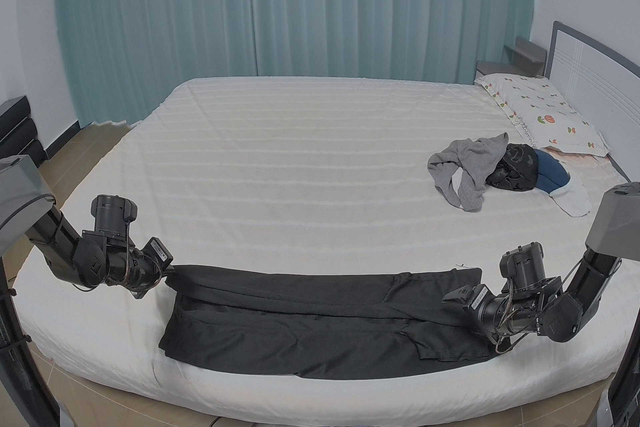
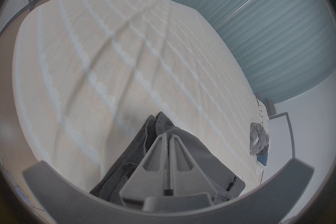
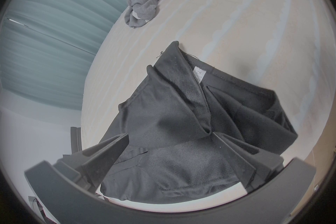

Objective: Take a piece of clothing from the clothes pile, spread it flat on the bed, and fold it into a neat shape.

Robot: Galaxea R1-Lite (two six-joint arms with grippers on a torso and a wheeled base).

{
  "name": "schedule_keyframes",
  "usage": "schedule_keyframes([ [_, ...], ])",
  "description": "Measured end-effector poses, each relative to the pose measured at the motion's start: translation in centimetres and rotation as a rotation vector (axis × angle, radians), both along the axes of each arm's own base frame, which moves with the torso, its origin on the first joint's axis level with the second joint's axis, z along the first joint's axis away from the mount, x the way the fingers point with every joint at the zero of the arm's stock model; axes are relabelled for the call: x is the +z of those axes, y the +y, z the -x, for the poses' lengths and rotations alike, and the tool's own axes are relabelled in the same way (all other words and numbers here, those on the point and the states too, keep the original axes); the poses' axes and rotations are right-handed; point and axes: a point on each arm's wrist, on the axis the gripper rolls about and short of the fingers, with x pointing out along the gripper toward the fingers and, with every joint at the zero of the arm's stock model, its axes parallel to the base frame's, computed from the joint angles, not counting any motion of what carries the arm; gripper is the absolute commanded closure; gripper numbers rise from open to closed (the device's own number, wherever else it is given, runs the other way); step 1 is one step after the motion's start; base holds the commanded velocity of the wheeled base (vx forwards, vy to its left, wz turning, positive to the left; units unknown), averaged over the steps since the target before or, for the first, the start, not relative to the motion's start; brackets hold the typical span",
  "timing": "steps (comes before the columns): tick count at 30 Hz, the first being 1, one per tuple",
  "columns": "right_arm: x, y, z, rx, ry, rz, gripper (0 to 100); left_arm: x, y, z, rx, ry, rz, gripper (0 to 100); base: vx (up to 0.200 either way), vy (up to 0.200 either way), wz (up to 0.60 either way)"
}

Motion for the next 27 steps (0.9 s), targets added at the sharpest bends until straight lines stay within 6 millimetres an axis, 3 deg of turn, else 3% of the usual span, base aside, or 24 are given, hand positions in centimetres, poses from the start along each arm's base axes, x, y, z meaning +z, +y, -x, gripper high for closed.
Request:
schedule_keyframes([
  [9, -0.6, 0.0, -0.6, -0.022, 0.007, 0.001, 100, 0.0, 0.0, 0.0, 0.0, 0.0, 0.001, 100, 0.0, 0.0, 0.0],
  [17, 0.0, -0.3, -1.3, -0.036, -0.02, -0.006, 100, 0.1, 0.1, -0.1, 0.004, -0.004, -0.003, 100, 0.0, 0.0, 0.0],
  [27, 3.2, -1.0, -5.7, -0.081, -0.202, -0.038, 100, 1.8, 0.2, -1.9, 0.011, -0.086, -0.009, 100, 0.0, 0.0, 0.0],
])
